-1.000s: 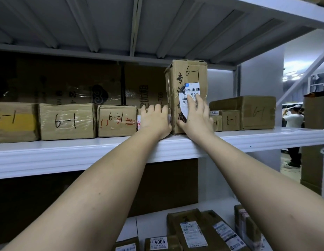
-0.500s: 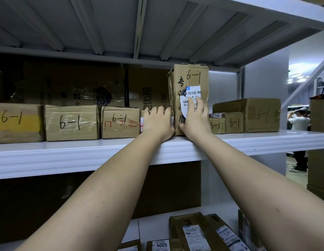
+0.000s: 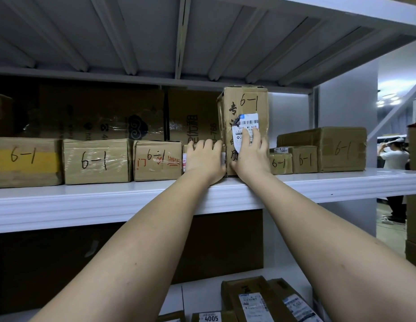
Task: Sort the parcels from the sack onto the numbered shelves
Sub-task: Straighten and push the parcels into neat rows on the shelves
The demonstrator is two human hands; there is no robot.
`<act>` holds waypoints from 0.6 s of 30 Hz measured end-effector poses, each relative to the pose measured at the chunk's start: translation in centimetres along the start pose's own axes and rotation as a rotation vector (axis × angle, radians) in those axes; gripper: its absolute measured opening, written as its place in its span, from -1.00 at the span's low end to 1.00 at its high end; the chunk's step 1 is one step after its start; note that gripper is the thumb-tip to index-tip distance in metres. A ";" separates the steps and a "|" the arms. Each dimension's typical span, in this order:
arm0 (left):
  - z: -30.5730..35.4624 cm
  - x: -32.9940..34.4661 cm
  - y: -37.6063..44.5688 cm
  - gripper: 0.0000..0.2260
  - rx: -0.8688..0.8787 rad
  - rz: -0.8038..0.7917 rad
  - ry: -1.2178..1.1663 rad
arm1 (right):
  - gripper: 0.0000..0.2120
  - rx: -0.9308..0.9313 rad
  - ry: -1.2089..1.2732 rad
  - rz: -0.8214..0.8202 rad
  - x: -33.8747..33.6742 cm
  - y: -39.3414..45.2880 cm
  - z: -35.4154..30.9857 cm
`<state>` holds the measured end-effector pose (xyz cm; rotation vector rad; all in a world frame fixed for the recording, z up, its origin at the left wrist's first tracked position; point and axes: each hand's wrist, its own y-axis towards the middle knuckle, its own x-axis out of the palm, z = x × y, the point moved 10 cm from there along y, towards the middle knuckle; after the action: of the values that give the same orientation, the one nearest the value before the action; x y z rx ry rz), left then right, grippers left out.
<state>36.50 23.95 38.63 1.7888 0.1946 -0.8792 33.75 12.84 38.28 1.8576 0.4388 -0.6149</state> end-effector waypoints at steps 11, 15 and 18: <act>-0.2 -0.4 -0.3 -0.44 -0.010 0.019 -0.028 | -0.17 0.033 0.011 0.022 -0.1 -0.2 0.3; -0.1 -1.3 -0.4 -0.48 -0.011 0.077 -0.007 | -0.20 0.024 0.015 0.094 -1.4 -0.8 0.2; 0.1 -3.5 -0.8 -0.58 -0.004 0.229 0.037 | -0.35 -0.031 0.097 0.216 -3.3 -1.6 -0.3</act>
<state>33.53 25.20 40.29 1.7833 0.0142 -0.6823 30.25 13.62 39.14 1.8798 0.3033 -0.3720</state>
